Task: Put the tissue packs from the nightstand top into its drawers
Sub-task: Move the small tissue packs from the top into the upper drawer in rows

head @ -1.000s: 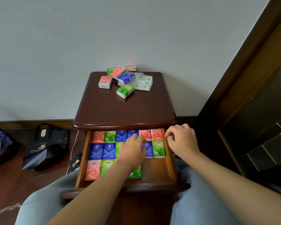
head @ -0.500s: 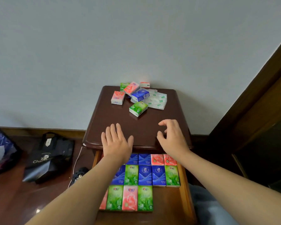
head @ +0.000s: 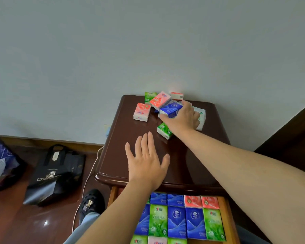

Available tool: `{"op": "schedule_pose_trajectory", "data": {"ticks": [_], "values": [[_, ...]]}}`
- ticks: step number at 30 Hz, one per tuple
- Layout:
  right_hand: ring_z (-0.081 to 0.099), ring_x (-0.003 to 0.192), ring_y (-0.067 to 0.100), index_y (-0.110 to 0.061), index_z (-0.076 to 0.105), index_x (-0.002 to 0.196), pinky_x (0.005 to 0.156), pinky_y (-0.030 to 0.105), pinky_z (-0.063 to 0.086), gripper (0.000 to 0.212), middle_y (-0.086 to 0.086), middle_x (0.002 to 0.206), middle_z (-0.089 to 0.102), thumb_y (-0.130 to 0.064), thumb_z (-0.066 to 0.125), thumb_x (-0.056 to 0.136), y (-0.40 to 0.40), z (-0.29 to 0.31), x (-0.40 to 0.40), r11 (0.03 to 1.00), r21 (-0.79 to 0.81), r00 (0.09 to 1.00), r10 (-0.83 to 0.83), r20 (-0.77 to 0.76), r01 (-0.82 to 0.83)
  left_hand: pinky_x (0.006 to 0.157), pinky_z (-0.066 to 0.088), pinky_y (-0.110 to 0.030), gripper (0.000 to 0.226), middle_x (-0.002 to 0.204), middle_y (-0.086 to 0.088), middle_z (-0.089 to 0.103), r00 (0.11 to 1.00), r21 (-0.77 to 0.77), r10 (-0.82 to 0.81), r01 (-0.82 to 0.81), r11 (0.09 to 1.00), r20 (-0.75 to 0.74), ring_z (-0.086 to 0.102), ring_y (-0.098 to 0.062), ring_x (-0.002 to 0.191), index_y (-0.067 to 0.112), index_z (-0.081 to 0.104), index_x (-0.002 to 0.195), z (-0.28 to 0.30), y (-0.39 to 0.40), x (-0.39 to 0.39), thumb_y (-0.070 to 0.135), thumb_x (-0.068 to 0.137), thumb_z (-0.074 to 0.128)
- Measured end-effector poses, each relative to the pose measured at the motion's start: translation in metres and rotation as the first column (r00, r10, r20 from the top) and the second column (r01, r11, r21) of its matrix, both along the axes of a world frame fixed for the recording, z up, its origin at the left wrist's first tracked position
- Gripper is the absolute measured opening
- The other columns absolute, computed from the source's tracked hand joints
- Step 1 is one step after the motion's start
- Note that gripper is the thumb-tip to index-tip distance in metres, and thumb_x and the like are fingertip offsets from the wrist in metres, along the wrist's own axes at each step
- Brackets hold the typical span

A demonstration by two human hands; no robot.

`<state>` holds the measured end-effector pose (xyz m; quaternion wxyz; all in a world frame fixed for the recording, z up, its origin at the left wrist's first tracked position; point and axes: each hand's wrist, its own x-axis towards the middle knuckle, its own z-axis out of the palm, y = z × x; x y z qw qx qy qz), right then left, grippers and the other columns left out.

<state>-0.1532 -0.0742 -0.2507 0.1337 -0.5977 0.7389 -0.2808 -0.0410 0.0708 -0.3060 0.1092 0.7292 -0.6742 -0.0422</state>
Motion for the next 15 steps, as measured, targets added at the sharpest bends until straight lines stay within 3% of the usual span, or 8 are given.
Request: {"op": "schedule_pose_trajectory", "data": {"ticks": [5,7,9,11,15], "values": [[0.047,0.129,0.029,-0.023,0.054,0.134,0.102,0.043,0.044,0.07,-0.001,0.133,0.062,-0.048,0.082,0.076,0.003,0.002,-0.021,0.983,-0.18,0.999,-0.009,0.034,0.015,0.126,-0.001,-0.061,0.09,0.174,-0.005,0.004,0.999,-0.056,-0.026,0.024,0.998,-0.029,0.004,-0.022,0.16,0.017,-0.019,0.161,0.001,-0.013,-0.003,0.071,0.094,0.007],[0.052,0.125,0.023,-0.02,0.056,0.131,0.104,0.029,0.042,0.064,-0.001,0.127,0.057,-0.035,0.083,0.074,0.022,0.002,-0.037,0.95,-0.312,0.987,0.061,0.149,-0.012,0.126,0.003,-0.061,0.09,0.173,-0.006,0.005,0.998,-0.088,-0.05,0.047,0.995,-0.042,0.009,-0.023,0.159,0.019,-0.02,0.162,0.002,-0.018,-0.004,0.071,0.096,0.014],[0.055,0.117,0.006,-0.023,0.058,0.129,0.098,0.011,0.044,0.061,-0.003,0.127,0.047,-0.02,0.083,0.074,0.049,-0.006,-0.058,0.922,-0.383,0.94,0.177,0.29,-0.056,0.126,0.007,-0.061,0.089,0.173,-0.008,0.008,0.995,-0.121,-0.088,0.083,0.989,-0.041,0.015,-0.025,0.157,0.024,-0.018,0.162,0.004,-0.024,-0.006,0.07,0.097,0.022],[0.059,0.111,0.001,-0.027,0.063,0.121,0.092,0.016,0.055,0.054,-0.002,0.129,0.046,-0.014,0.083,0.072,0.077,-0.019,-0.081,0.915,-0.387,0.914,0.247,0.322,-0.111,0.126,0.011,-0.06,0.087,0.172,-0.01,0.01,0.991,-0.149,-0.125,0.117,0.982,-0.051,0.021,-0.027,0.155,0.031,-0.014,0.163,0.007,-0.031,-0.009,0.068,0.098,0.029],[0.067,0.104,0.01,-0.031,0.066,0.099,0.092,0.032,0.058,0.031,-0.008,0.119,0.056,-0.031,0.086,0.076,0.106,-0.035,-0.109,0.943,-0.301,0.879,0.262,0.398,-0.145,0.125,0.019,-0.056,0.079,0.168,-0.013,0.019,0.987,-0.218,-0.124,0.1,0.971,-0.101,0.027,-0.03,0.15,0.038,0.004,0.164,0.011,-0.041,-0.014,0.061,0.099,0.042]]}}
